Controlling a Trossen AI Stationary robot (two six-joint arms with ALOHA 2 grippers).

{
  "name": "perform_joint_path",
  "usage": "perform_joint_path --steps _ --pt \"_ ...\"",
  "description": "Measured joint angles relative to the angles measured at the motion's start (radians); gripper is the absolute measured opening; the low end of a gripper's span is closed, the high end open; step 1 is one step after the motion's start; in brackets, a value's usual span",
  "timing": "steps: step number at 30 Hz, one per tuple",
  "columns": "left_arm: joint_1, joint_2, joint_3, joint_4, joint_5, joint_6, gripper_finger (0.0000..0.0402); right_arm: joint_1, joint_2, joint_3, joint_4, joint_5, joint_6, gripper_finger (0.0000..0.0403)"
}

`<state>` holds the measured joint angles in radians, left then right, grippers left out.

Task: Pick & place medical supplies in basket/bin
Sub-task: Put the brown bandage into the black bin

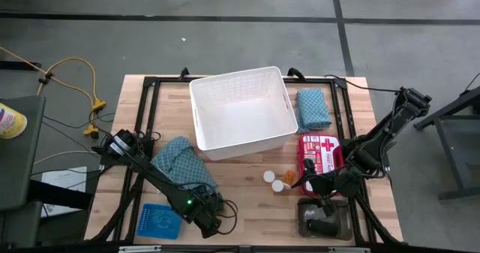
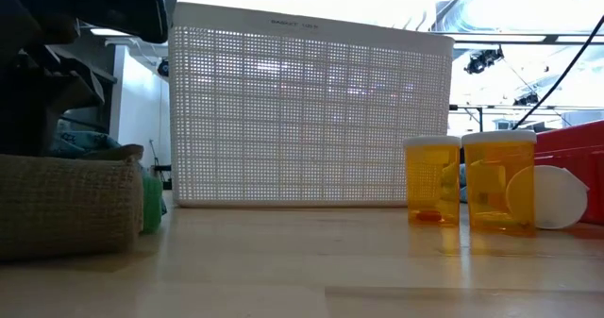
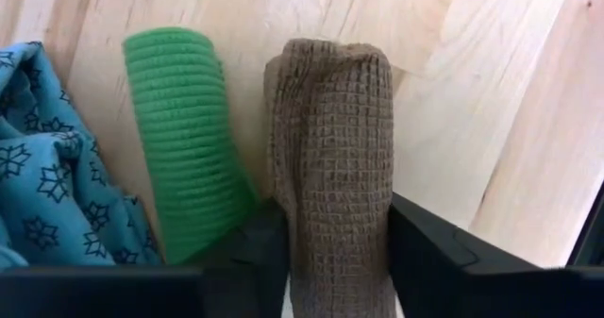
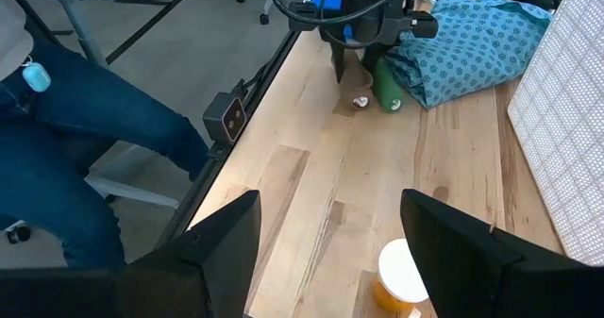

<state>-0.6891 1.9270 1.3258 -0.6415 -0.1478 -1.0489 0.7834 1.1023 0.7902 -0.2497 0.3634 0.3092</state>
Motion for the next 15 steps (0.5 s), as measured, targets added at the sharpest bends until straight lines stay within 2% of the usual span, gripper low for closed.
perform_joint_path --steps 4,15 --pt "0.000 0.000 0.000 0.001 0.000 0.000 0.0117 0.000 0.000 0.000 0.000 0.000 0.000 0.0243" --pt "0.006 -0.004 -0.002 0.039 -0.004 0.045 0.0118 0.000 0.000 0.000 0.000 0.000 0.000 0.0243"
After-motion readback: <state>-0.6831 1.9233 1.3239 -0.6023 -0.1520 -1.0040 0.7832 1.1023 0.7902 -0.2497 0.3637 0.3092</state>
